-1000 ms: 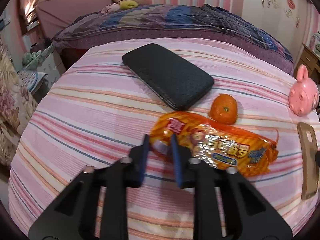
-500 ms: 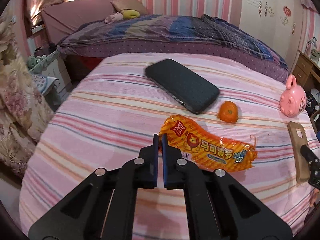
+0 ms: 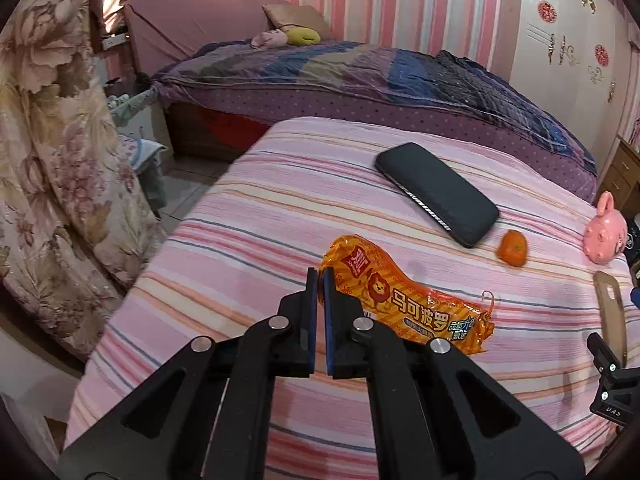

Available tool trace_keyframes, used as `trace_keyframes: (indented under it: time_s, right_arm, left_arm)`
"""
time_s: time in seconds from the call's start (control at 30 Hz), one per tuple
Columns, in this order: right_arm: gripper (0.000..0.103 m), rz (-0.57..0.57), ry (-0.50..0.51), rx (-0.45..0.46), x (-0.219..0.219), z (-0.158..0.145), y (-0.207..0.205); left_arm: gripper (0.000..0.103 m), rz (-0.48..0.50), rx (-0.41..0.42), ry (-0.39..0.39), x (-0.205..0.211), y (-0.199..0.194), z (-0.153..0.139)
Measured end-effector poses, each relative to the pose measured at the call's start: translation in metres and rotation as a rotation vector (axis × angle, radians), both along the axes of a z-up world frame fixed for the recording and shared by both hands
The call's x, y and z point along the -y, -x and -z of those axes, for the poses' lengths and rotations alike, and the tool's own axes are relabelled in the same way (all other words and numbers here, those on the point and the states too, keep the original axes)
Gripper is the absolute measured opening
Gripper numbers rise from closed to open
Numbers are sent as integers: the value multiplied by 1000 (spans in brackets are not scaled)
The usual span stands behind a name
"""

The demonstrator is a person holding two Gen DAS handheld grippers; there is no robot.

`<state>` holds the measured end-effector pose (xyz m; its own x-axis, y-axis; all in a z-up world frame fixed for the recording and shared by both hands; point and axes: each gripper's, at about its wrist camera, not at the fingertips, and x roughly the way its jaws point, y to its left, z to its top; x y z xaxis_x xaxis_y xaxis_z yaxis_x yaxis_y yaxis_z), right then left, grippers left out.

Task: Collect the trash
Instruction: 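Lift the snack package with the left gripper while the right gripper approaches the orange fruit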

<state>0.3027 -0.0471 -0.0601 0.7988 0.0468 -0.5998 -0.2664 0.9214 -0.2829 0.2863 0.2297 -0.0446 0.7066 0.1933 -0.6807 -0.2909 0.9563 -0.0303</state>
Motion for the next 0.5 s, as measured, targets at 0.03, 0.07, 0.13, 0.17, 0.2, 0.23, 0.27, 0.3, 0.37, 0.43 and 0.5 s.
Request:
trace_keyframes:
  time_s: [0.03,0.07,0.13,0.17,0.2,0.23,0.27,0.3,0.37,0.43,0.5]
  right_arm:
    - [98,-10,10,3,-5,0,0]
    - [98,-25,22,7,-14,0,-1]
    - [98,-38,35,9,-21,1,-4]
    - [98,-44,41,9,-25,2,-5]
    - [98,-56,46,5,-34,2,-8]
    - [98,-60,46,5,-36,1,-9]
    - [98,-65,46,5,-39,1,-10]
    - [98,-71,43,4,-43,1,-12]
    - [98,-82,26,-3,-50,0,-18]
    - [98,-85,6,-16,-56,2,-23]
    - [98,-88,-37,-41,-61,2,-30]
  left_arm:
    - [1,-6,1,3,-3,1,0]
    - [1,-17,2,12,-9,2,0]
    - [1,-40,7,21,-19,5,-1]
    - [2,-53,9,18,-23,6,-2]
    - [1,-66,12,12,-27,8,-2]
    - [1,-72,15,12,-30,9,-3]
    - [1,-80,18,15,-33,9,-3]
    - [1,-86,20,19,-36,10,-3]
    - [1,-101,23,27,-43,10,-3]
    - [1,-112,24,32,-48,10,-3]
    - [1,-118,23,34,-52,10,-2]
